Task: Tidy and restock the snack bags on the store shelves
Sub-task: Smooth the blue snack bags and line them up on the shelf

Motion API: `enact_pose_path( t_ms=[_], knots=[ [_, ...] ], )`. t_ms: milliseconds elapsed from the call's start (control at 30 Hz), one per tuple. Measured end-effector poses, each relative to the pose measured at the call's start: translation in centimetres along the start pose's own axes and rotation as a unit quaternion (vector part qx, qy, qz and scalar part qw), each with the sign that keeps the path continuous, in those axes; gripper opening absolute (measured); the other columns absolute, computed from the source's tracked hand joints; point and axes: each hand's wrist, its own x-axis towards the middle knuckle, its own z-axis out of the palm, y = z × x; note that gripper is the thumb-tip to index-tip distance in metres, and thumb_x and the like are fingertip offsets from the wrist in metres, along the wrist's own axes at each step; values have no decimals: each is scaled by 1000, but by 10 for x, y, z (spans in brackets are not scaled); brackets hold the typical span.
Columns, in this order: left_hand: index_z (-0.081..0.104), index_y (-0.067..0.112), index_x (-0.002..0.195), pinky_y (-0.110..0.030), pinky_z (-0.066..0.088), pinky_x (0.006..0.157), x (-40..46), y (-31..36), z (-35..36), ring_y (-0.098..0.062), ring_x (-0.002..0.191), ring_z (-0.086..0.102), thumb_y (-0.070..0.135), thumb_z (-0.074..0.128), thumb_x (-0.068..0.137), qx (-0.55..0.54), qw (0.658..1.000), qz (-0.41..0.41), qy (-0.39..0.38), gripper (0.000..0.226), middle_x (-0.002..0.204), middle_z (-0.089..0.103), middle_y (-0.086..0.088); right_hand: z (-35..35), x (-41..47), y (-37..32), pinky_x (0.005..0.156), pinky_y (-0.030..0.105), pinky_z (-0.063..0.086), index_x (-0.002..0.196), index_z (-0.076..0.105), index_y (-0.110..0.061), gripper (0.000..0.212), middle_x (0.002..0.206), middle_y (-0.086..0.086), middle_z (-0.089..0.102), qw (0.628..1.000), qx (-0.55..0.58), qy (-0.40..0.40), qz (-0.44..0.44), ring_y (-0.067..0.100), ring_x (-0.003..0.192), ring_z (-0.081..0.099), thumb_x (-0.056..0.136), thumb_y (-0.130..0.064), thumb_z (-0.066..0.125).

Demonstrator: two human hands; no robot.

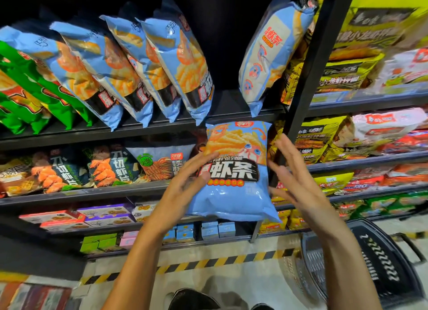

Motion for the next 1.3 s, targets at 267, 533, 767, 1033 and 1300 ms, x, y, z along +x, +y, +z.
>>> enact_pose_path(
  t_ms=[267, 533, 767, 1033, 1300],
  knots=[
    [64, 44, 135, -37, 33, 122, 3, 0, 3, 5, 138, 46, 43, 48, 104, -84, 984, -155, -21, 35, 144, 54, 28, 12, -11, 1, 122, 19, 24, 150, 48, -36, 79, 163, -27, 31, 972, -173, -157, -33, -4, 154, 17, 82, -22, 85],
    [60, 48, 137, -49, 60, 93, -6, 7, 3, -29, 115, 70, 70, 50, 91, -193, 964, -171, -69, 51, 138, 65, 8, 19, -1, 21, 84, 22, 54, 115, 76, -32, 35, 117, -15, 74, 991, -111, 70, 6, 5, 109, 67, 83, -45, 71],
    [47, 38, 145, -27, 58, 85, -15, 5, 9, -26, 102, 75, 22, 69, 91, -128, 980, -110, -106, 60, 142, 58, 8, 34, 3, 28, 72, 19, 55, 86, 82, -26, 12, 88, -12, 80, 983, -63, 170, -3, 4, 87, 74, 82, -37, 77],
    [54, 30, 136, -47, 62, 88, -11, 7, 18, -38, 90, 77, 38, 60, 96, -107, 982, -141, -59, 40, 121, 72, -7, 36, 2, 29, 69, 14, 51, 90, 82, -27, 10, 89, -15, 79, 980, -82, 182, 11, -1, 87, 73, 88, -35, 77],
    [62, 21, 126, -42, 64, 83, -8, 6, 21, -37, 80, 78, 57, 32, 104, -112, 977, -178, 23, 52, 82, 76, -26, 19, -2, 32, 90, 21, 54, 131, 68, -25, 43, 127, -13, 71, 995, -84, 10, 50, 3, 118, 65, 99, -48, 53]
  ],
)
